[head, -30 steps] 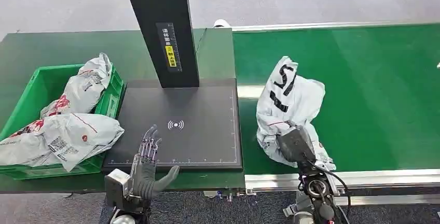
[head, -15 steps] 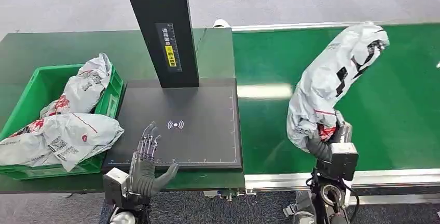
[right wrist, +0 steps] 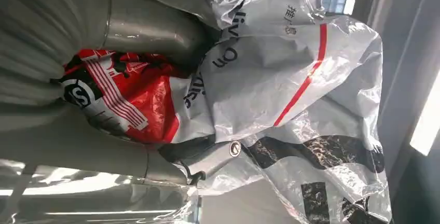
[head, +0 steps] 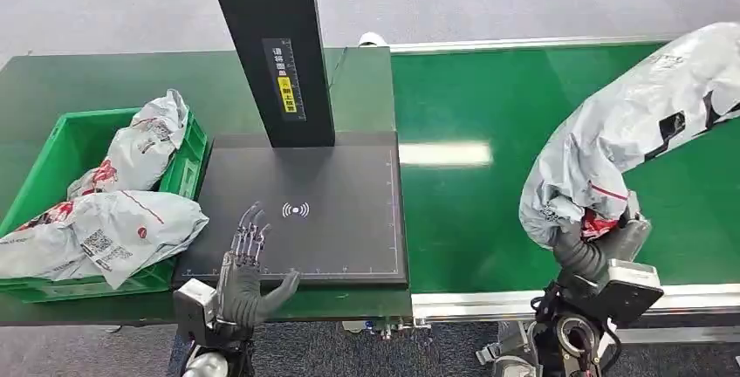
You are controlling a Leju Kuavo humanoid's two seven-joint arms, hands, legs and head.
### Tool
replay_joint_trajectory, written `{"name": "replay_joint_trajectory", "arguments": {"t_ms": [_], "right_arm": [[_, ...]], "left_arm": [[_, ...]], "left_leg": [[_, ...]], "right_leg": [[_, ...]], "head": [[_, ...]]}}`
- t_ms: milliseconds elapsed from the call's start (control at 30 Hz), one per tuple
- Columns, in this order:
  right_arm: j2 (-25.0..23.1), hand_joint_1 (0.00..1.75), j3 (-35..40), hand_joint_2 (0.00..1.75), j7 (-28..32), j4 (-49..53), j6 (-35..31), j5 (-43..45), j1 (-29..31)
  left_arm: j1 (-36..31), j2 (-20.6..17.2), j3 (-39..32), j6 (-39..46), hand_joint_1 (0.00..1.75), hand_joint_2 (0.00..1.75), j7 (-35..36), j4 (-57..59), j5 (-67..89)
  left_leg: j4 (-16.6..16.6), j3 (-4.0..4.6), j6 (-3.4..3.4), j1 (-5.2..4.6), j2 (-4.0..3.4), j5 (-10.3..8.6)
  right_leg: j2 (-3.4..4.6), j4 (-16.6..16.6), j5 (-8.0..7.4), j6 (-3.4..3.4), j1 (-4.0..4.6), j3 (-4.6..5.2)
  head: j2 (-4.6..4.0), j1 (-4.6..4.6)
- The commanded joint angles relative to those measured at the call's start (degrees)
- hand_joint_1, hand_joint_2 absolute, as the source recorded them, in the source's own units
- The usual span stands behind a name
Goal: Moved the parcel from conveyor to table for the left to box.
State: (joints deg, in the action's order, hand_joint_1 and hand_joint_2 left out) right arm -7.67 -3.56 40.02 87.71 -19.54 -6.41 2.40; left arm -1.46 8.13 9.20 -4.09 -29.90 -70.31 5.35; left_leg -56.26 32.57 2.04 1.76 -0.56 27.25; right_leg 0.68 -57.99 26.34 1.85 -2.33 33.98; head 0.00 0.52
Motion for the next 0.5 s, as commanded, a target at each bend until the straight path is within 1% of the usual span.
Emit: {"name": "replay_joint_trajectory", "arguments": {"t_ms": [33,167,200,333,367,400,433,467,500], "right_arm": [[1.9,1.55,2.6,1.75,0.0,2.7,-3.2,-0.8,-0.4],[1.9,1.55,2.6,1.75,0.0,2.7,-3.2,-0.8,-0.4],[1.9,1.55,2.6,1.75,0.0,2.7,-3.2,-0.8,-0.4],[1.9,1.55,2.6,1.75,0.0,2.7,-3.2,-0.8,-0.4],[2.1,1.59,3.0,1.75,0.0,2.8,-3.7,-1.0,-0.4],[2.7,1.57,4.1,1.75,0.0,2.6,-4.9,-1.7,-0.3],[3.4,1.52,5.2,1.75,0.0,2.0,-5.6,-2.9,-0.2],[4.2,1.52,6.7,1.75,0.0,0.2,-6.5,-5.8,0.1],[4.3,1.45,7.1,1.75,0.0,-2.6,-6.6,-9.6,0.5]], "left_arm": [[-1.7,-0.1,1.2,0.2,0.00,1.75,-0.1,3.8,-0.2],[-1.7,-0.1,1.2,0.2,0.00,1.75,-0.1,3.8,-0.2],[-1.7,-0.1,1.2,0.2,0.00,1.75,-0.1,3.8,-0.2],[-1.7,-0.1,1.2,0.2,0.00,1.75,-0.1,3.8,-0.2],[-1.6,-0.2,1.2,0.2,0.00,1.75,-0.1,3.7,-0.2],[-1.6,-0.2,1.2,0.3,0.00,1.75,-0.1,3.7,-0.2],[-1.6,-0.3,1.2,0.3,0.00,1.75,-0.1,3.6,-0.2],[-1.4,-0.3,1.0,0.5,0.00,1.75,-0.3,3.2,-0.4],[-1.3,-0.1,0.5,1.3,0.00,1.75,-0.8,2.7,-0.7]], "left_leg": [[0.0,-0.07,-0.14,-0.01,0.08,0.00],[0.0,-0.05,-0.10,-0.01,0.06,-0.01],[0.1,-0.12,-0.17,0.01,0.10,-0.01],[0.0,-0.07,-0.11,-0.01,0.06,0.00],[0.0,-0.06,-0.09,-0.02,0.07,-0.01],[0.1,-0.12,-0.18,0.00,0.11,0.00],[0.1,-0.09,-0.14,-0.01,0.07,0.00],[0.1,-0.13,-0.18,0.00,0.06,0.00],[0.1,-0.12,-0.15,0.01,0.02,0.01]], "right_leg": [[-0.11,0.1,0.00,-0.17,0.03,-0.10],[-0.09,0.0,0.00,-0.12,0.02,-0.07],[-0.15,0.1,0.00,-0.22,0.07,-0.16],[-0.09,0.1,0.01,-0.13,0.03,-0.09],[-0.09,0.0,0.01,-0.10,0.01,-0.07],[-0.15,0.1,0.01,-0.21,0.06,-0.17],[-0.11,0.1,0.00,-0.17,0.04,-0.11],[-0.10,0.1,-0.01,-0.21,0.05,-0.16],[-0.05,0.1,-0.01,-0.18,0.06,-0.14]], "head": [[0.00,0.00],[0.00,-0.02],[0.00,0.00],[0.00,0.00],[0.00,-0.02],[0.00,0.00],[0.00,0.00],[0.00,0.00],[0.00,-0.02]]}}
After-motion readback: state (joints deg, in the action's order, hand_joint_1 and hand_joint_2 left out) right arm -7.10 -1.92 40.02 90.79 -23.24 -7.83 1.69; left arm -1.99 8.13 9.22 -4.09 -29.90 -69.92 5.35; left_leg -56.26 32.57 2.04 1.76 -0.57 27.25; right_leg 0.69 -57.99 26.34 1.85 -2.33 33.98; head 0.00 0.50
